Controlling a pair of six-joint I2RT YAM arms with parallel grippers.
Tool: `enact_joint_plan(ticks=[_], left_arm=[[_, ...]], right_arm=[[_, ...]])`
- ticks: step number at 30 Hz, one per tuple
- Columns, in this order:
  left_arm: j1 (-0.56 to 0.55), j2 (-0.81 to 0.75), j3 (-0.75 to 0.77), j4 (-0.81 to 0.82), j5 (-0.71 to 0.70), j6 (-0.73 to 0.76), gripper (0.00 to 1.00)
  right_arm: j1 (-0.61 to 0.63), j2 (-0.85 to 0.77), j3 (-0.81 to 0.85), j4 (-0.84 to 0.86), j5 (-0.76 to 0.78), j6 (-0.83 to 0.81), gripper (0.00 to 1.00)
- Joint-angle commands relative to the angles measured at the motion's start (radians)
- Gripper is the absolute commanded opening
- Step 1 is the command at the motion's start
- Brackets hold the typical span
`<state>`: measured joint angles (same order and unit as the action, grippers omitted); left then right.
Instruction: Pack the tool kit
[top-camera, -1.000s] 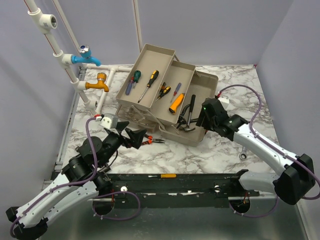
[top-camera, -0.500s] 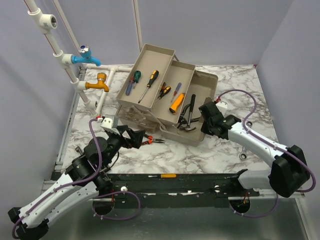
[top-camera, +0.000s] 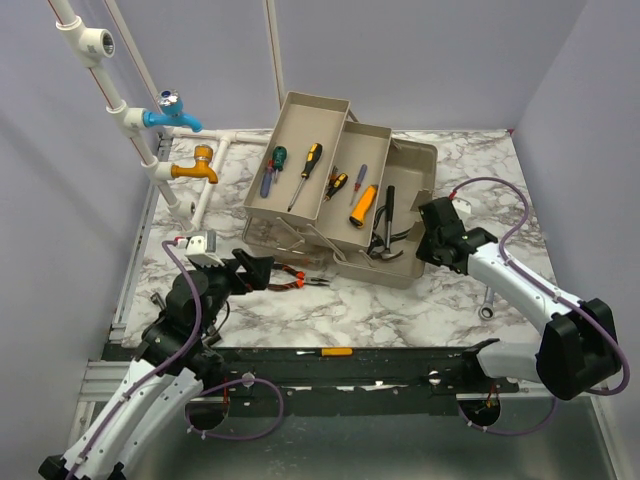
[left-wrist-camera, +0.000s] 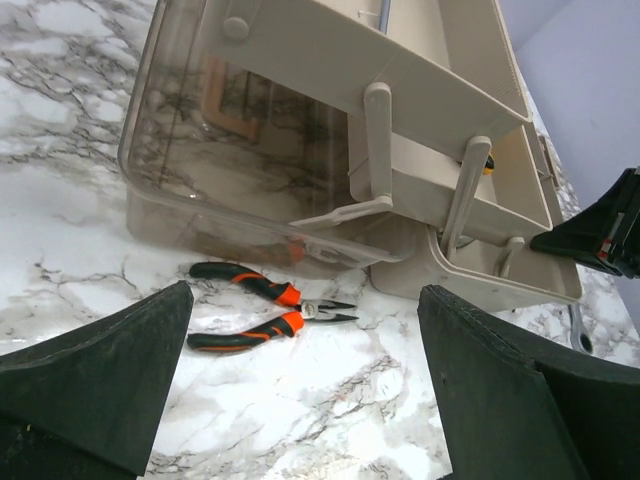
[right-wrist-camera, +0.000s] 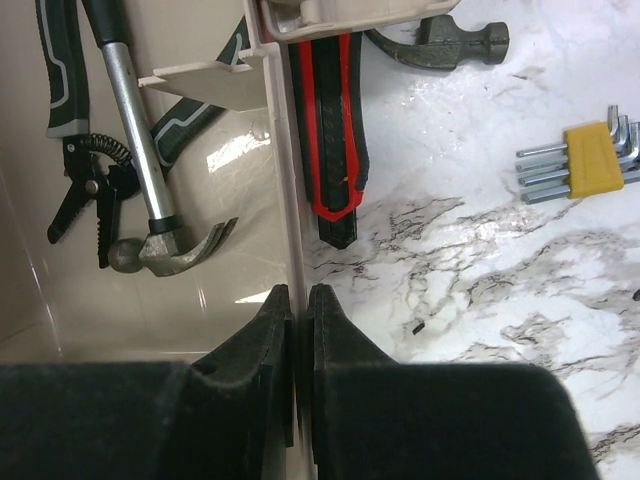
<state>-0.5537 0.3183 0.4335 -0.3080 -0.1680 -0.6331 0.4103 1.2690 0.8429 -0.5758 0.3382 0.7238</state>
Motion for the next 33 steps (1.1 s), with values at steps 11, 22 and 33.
enact_joint_plan(ticks=[11,22,33], left_arm=[[0.380,0.050,-0.107,0.065,0.418,-0.183,0.97],[0.521,0.422,-0.137,0.473,0.462,-0.200,0.87],[0.532,0.613,-0.044,0.593,0.373,-0.122,0.61]], right_arm=[[-0.047,-0.025,-0.061,0.058,0.070,0.025,0.01],[-0.047,-0.061,-0.067,0.087,0.034,-0.019,0.01],[-0.048,-0.057,-0.071,0.082,0.007,-0.044,0.01]])
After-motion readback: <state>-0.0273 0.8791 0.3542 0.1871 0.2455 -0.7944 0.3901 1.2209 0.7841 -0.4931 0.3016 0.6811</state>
